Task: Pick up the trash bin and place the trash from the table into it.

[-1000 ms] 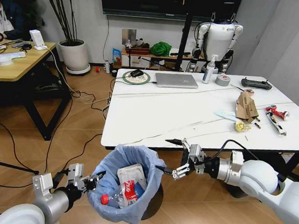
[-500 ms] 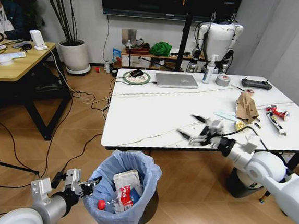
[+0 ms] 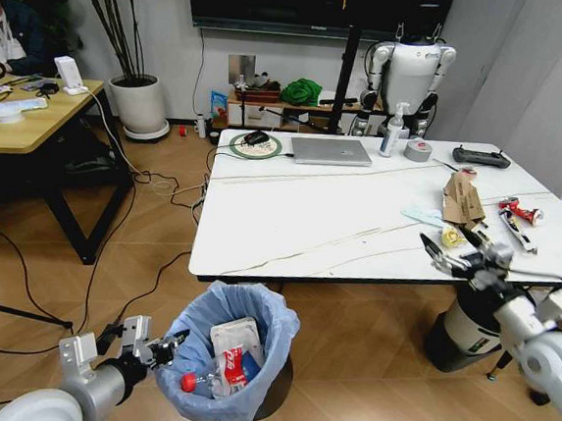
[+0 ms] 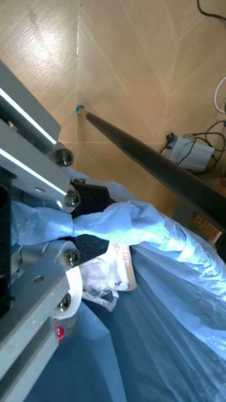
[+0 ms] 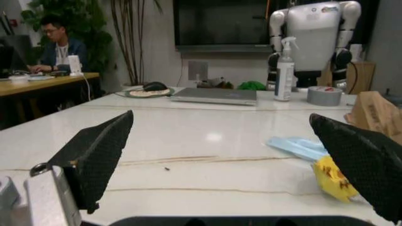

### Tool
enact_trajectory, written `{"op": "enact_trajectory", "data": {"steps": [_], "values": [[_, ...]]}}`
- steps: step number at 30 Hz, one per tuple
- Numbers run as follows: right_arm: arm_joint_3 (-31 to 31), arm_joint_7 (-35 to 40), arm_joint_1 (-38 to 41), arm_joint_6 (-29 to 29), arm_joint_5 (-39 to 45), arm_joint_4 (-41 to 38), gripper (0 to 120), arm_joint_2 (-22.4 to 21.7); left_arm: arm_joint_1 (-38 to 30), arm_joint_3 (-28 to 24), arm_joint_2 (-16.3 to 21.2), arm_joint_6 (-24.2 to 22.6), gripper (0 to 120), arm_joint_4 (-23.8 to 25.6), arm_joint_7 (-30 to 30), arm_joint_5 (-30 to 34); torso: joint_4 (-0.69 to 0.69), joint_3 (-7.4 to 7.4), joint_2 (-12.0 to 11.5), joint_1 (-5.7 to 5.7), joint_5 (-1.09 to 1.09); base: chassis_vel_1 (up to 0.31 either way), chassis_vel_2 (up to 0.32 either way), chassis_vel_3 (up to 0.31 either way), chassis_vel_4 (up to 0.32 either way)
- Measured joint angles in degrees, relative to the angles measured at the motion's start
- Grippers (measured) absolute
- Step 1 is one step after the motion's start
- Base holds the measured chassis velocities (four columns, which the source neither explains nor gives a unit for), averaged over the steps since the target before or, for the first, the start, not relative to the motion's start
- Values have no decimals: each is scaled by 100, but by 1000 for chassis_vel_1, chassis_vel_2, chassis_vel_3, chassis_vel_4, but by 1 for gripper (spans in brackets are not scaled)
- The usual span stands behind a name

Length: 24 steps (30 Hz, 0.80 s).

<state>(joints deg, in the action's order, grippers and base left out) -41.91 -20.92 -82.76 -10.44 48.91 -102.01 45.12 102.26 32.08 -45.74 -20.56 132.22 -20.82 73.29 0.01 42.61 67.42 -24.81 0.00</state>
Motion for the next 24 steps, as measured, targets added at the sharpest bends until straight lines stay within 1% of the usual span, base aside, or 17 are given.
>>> {"op": "enact_trajectory", "data": {"steps": [1, 2, 4, 6, 7, 11, 14, 15, 19, 24], "values": [[0, 0, 0, 0, 0, 0, 100, 0, 0, 0, 0, 0, 0, 0, 0, 0, 0, 0, 0, 0, 0, 0, 0, 0, 0], [-161, -93, -156, -22, -79, -25, 100, 140, 8, 0, -35, 0, 0, -7, 13, -31, 0, 0, 0, 0, -1, 0, 0, 0, 0], [-261, -158, -249, -43, -129, -45, 100, 232, 17, 0, -73, 1, 0, -17, 26, -65, 0, 0, 0, 0, 0, 0, 0, 0, 0], [-553, -403, -608, -134, -285, -114, 100, 568, 43, 0, -221, 6, 0, -46, 50, -158, -1, 0, 0, 0, 0, 0, 0, 0, 0], [-553, -403, -608, -134, -285, -114, 100, 568, 43, 0, -221, 6, 0, -46, 50, -158, -1, 0, 0, 0, 0, 0, 0, 0, 0], [-810, -807, -1078, -297, -662, -170, 100, 1020, 198, 2, -406, 40, 0, -71, 117, -329, -2, 0, 0, 0, 0, 0, 0, 0, 0], [-830, -902, -1286, -398, -839, -186, 100, 1293, 316, 25, -505, 69, 0, -76, 160, -453, 0, 0, 0, 0, 0, 0, 0, 0, 0], [-830, -902, -1286, -398, -839, -186, 100, 1293, 316, 25, -505, 69, 0, -76, 160, -453, 0, 0, 0, 0, 0, 0, 0, 0, 0], [-751, -1002, -1384, -417, -938, -228, 100, 1586, 537, 81, -697, 127, 0, -51, 224, -691, 1, 0, 0, 0, -1, 0, 0, 0, 0], [-705, -1070, -1435, -430, -969, -215, 100, 1709, 708, 128, -794, 165, 0, -46, 279, -856, 1, 0, 0, 0, -1, 0, 0, 0, 0]]}}
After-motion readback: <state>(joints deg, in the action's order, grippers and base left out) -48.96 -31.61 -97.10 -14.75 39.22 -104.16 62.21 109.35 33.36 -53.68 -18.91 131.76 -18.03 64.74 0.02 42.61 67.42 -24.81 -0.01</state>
